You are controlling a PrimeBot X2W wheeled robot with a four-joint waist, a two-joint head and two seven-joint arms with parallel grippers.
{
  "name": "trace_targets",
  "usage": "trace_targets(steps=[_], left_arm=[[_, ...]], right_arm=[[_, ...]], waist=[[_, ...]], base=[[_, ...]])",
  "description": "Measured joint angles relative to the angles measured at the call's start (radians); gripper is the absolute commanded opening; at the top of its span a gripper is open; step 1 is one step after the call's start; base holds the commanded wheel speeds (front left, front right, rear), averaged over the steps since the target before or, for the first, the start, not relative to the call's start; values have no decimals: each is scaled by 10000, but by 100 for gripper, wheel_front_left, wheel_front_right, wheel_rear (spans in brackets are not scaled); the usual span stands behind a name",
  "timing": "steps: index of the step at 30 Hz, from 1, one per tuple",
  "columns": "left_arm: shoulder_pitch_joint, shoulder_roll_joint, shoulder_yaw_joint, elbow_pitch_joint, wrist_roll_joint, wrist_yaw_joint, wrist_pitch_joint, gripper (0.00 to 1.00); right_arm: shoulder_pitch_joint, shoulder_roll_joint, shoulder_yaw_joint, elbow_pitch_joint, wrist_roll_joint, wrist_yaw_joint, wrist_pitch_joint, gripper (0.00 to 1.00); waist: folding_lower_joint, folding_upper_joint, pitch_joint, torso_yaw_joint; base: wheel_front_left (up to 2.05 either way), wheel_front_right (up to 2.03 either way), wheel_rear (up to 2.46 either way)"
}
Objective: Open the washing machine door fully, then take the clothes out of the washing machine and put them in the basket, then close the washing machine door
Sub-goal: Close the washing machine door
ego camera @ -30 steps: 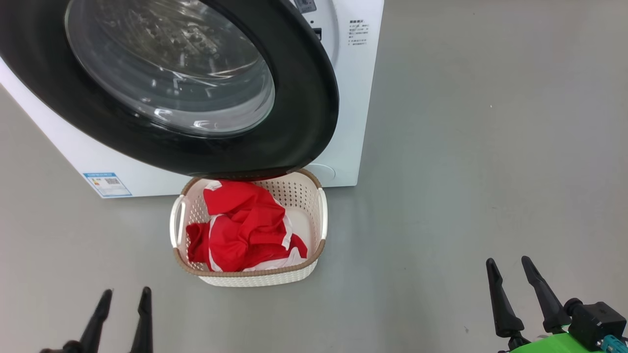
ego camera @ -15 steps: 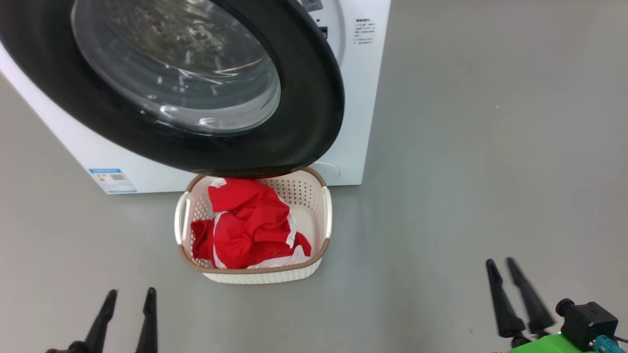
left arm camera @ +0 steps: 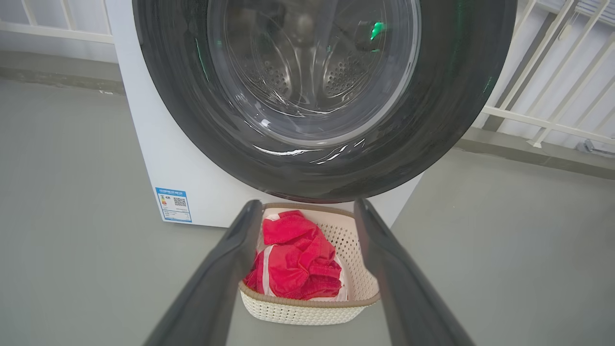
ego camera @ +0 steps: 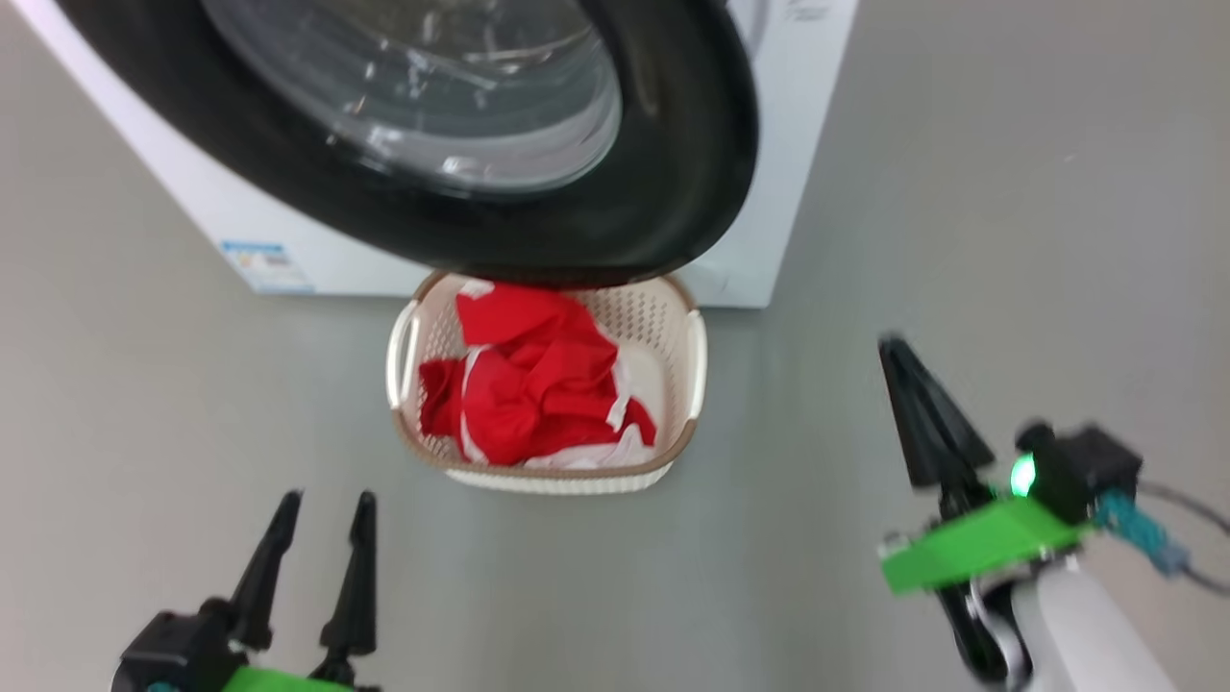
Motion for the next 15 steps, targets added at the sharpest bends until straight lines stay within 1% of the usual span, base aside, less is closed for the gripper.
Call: trace_targets(steps=[9,15], left_arm=[[-945,-186,-445,8,-173,0,2,100],[-1578,-362,-675,13,-303,0,0,100]], right_arm=[[-2542,-136,142,303,-449,0,0,0],[-3863,-443,163,495,-554,0,-2,0]], waist=[[0,0,1057,747],[0,0,1827,1256]], base=[[0,0,0],[0,0,0]])
